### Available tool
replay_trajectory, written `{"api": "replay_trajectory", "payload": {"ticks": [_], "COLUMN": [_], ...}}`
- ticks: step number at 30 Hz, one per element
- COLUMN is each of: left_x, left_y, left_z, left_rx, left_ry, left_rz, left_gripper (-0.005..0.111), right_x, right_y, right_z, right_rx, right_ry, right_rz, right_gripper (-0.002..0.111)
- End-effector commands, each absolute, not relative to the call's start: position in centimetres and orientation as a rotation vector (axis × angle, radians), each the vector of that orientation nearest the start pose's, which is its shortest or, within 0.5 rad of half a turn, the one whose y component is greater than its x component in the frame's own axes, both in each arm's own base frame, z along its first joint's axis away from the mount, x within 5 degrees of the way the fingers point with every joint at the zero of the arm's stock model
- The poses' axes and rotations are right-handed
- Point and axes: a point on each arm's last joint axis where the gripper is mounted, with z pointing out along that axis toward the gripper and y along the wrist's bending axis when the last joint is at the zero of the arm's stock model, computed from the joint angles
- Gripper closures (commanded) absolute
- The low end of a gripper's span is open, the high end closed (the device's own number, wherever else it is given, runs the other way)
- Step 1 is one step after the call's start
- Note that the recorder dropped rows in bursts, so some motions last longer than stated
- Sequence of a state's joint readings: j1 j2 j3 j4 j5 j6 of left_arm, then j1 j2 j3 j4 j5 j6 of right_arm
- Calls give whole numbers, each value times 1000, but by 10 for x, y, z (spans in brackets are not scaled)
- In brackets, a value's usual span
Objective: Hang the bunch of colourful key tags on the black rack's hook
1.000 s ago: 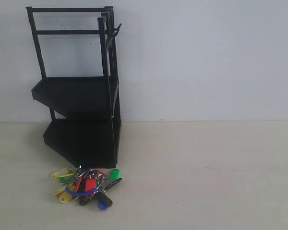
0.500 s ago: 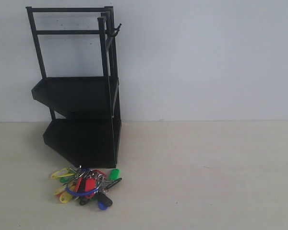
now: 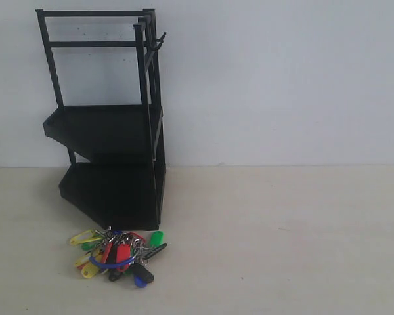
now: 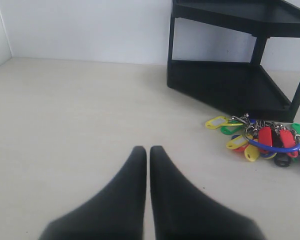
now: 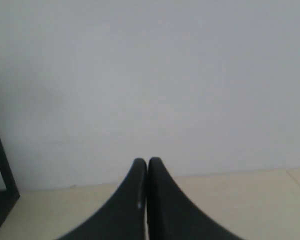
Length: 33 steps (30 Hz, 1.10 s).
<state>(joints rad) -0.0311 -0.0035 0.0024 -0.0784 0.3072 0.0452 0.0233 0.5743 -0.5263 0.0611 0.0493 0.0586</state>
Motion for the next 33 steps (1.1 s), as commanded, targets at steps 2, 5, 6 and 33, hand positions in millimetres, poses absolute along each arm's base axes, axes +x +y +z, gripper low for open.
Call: {"api": "replay_trajectory", "payload": {"ticks": [2, 5, 6, 33], "left_x": [54, 54, 54, 54], "left_y": [-4, -4, -4, -4], "left_z": [186, 186, 186, 186], "left_rx": [14, 14, 14, 14], "left_ry": [1779, 1779, 1779, 1779], "left_rz": [-63, -63, -63, -63], "left_gripper": [102, 102, 102, 102], "right_x": [162, 182, 188, 261], "right_y": [17, 41, 52, 343], "right_z": [316, 304, 300, 200], "right_rx": [-71, -299, -400, -1728], "right_ry": [1770, 1847, 1872, 1820], "right_rz": [98, 89, 85, 147], "right_gripper": [108, 108, 108, 66]}}
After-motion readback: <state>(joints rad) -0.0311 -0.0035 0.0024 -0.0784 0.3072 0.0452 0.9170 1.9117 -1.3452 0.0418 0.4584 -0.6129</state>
